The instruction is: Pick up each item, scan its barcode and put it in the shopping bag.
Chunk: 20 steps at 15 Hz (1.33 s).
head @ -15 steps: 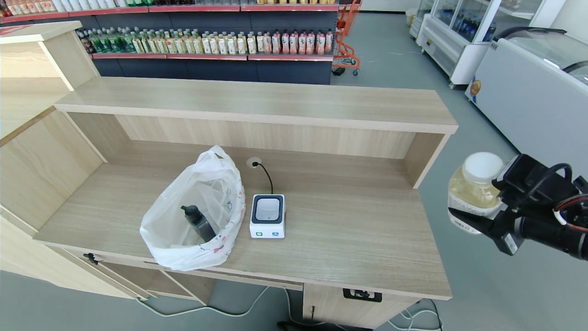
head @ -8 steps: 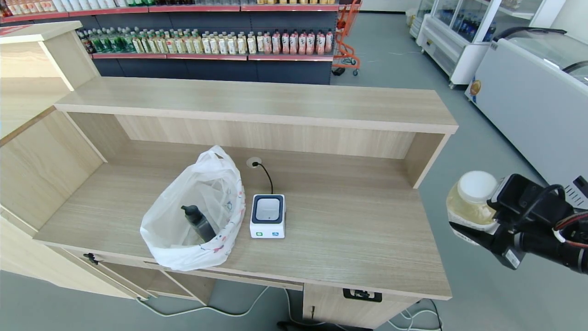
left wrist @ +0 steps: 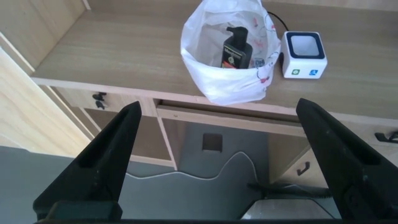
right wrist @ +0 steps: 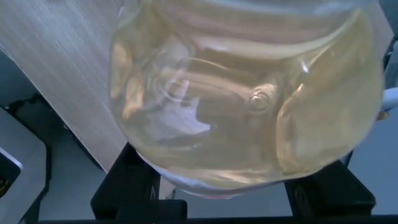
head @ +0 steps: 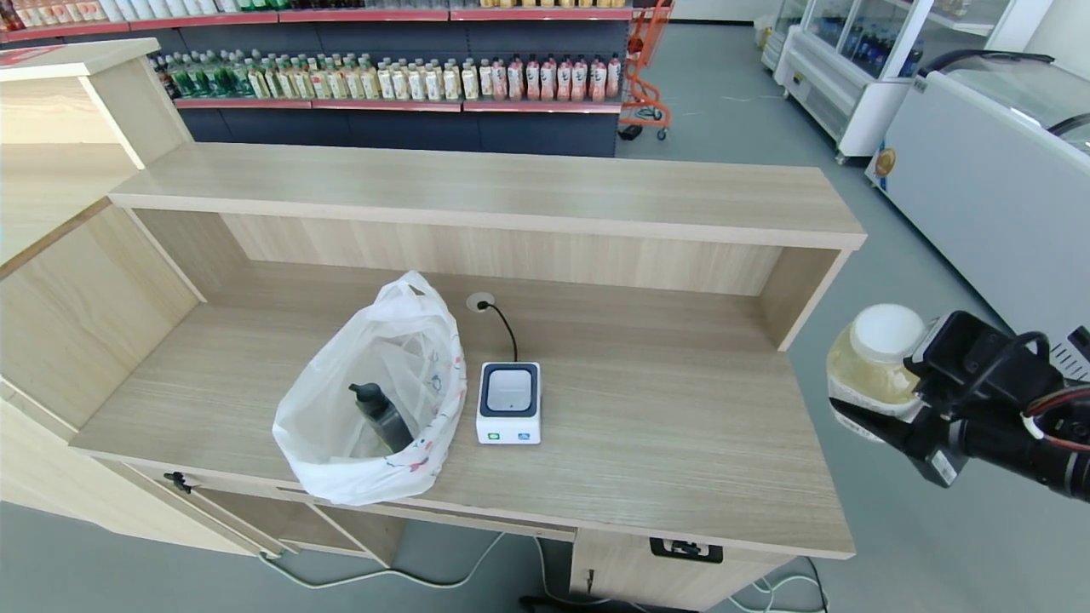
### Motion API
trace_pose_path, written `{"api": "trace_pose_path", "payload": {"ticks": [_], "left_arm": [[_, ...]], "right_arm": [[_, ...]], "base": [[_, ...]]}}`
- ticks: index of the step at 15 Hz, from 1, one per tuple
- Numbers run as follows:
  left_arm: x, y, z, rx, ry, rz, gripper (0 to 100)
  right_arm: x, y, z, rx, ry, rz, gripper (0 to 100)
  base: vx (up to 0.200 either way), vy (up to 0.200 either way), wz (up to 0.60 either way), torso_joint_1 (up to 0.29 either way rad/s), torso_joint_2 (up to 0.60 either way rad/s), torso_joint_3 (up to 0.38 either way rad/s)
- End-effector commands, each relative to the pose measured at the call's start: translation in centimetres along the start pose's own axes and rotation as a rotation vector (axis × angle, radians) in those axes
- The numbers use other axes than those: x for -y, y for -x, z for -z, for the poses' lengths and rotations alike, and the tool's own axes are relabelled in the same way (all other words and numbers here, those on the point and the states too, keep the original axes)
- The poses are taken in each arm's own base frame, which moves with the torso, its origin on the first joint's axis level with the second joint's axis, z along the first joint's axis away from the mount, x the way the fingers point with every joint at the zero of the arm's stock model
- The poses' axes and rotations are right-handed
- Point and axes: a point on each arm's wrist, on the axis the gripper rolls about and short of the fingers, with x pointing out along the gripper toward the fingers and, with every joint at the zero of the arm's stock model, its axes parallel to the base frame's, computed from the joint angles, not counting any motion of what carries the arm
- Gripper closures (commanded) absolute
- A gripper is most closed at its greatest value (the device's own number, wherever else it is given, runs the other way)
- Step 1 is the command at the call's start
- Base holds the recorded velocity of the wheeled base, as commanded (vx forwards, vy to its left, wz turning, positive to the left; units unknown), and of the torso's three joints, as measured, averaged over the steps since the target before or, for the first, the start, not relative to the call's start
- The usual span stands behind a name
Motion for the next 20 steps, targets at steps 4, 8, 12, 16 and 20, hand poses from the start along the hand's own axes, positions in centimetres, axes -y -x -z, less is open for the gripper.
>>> {"api": "trace_pose_path", "payload": {"ticks": [4,8,12,16,20], "left_arm": [[0.0,0.0,0.0,-0.001,0.000,0.000,0],[0.0,0.0,0.0,0.000,-0.001,0.000,0],[0.0,0.0,0.0,0.000,-0.001,0.000,0],[0.0,0.0,0.0,0.000,-0.001,0.000,0],[0.0,0.0,0.0,0.002,-0.001,0.002,0]], "right_arm": [[0.7,-5.3,-0.6,0.106,-0.027,-0.020,100],[0.1,-11.2,-1.0,0.216,-0.002,-0.052,100],[-1.8,-15.3,0.5,0.307,0.034,-0.067,100],[-3.9,-17.7,2.5,0.341,0.069,-0.080,100],[-4.9,-18.6,3.8,0.359,0.115,-0.118,100]], "base": [[0.000,0.200,0.00,0.005,0.00,0.002],[0.000,0.200,0.00,0.002,0.00,0.001],[0.000,0.200,0.00,0.006,0.00,0.002],[0.000,0.150,0.00,0.002,0.00,0.004],[0.000,0.000,0.00,0.000,0.00,0.000]]}}
